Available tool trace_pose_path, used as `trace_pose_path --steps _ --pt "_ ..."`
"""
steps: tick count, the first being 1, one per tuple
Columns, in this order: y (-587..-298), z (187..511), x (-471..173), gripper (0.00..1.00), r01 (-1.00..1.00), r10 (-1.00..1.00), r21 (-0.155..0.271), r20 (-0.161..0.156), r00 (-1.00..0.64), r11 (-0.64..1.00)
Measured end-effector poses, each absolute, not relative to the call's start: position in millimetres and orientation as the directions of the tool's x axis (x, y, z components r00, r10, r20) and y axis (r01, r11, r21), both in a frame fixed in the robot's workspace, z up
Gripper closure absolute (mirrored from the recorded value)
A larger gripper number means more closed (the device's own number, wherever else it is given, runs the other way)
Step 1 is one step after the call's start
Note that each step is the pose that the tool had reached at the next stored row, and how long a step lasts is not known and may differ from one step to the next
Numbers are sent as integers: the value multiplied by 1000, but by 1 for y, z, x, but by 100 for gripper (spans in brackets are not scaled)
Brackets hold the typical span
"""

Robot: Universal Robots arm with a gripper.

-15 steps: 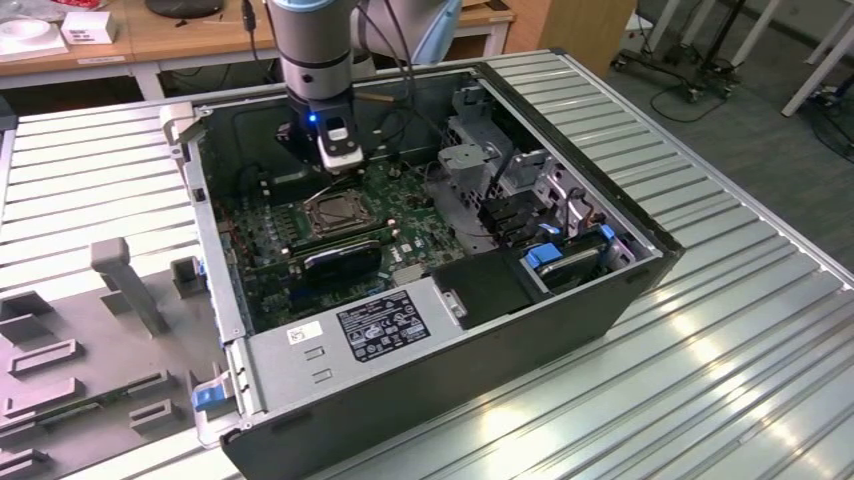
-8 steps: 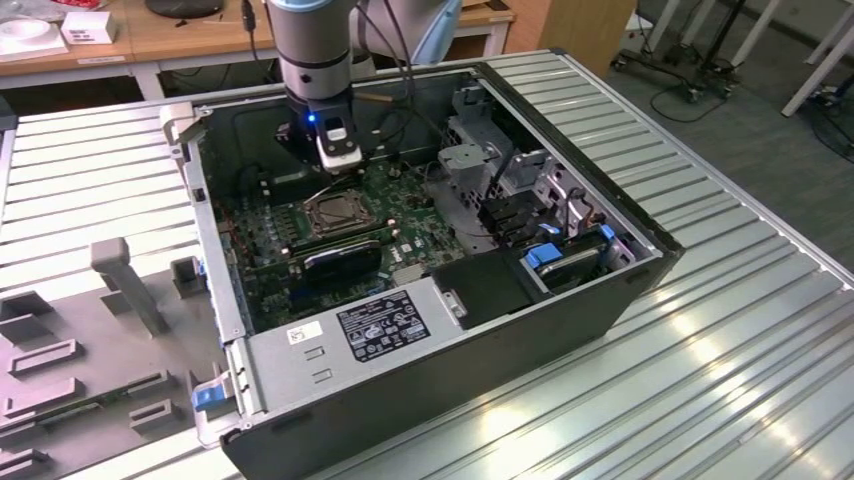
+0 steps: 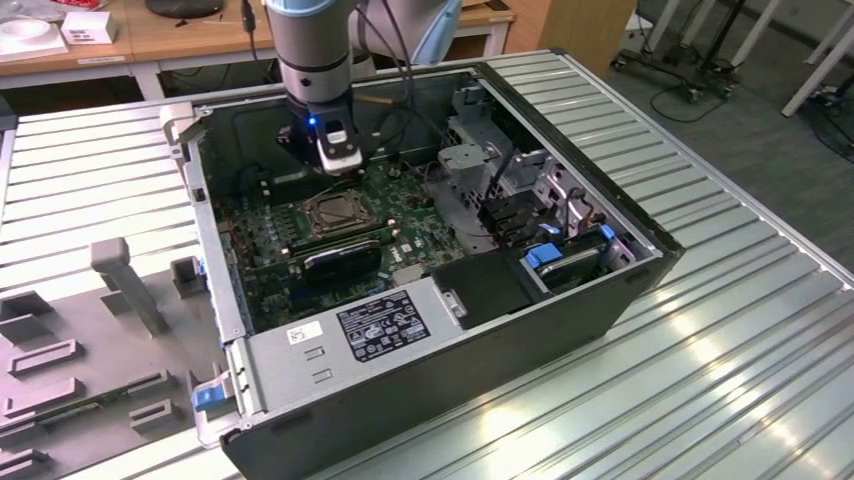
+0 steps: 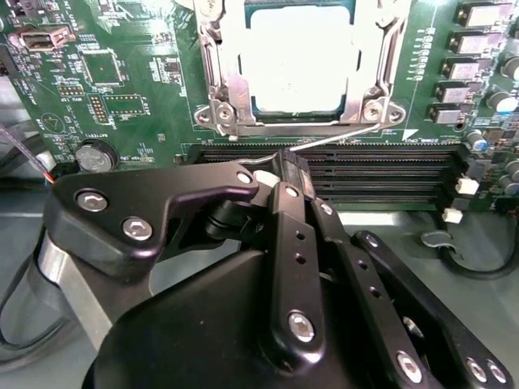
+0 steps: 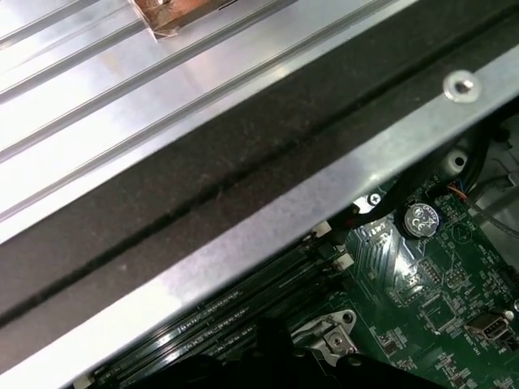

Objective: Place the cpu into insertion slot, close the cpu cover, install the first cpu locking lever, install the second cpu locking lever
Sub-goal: 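Install the first cpu locking lever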

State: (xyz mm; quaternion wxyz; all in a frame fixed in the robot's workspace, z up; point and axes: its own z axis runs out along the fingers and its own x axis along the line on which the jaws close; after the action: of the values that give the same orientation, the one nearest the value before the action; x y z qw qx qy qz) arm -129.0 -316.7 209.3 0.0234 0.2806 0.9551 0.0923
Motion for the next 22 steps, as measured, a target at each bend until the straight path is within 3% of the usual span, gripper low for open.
trace_pose_path --steps 22 --pt "-318 195 -129 89 526 540 205 -18 -841 826"
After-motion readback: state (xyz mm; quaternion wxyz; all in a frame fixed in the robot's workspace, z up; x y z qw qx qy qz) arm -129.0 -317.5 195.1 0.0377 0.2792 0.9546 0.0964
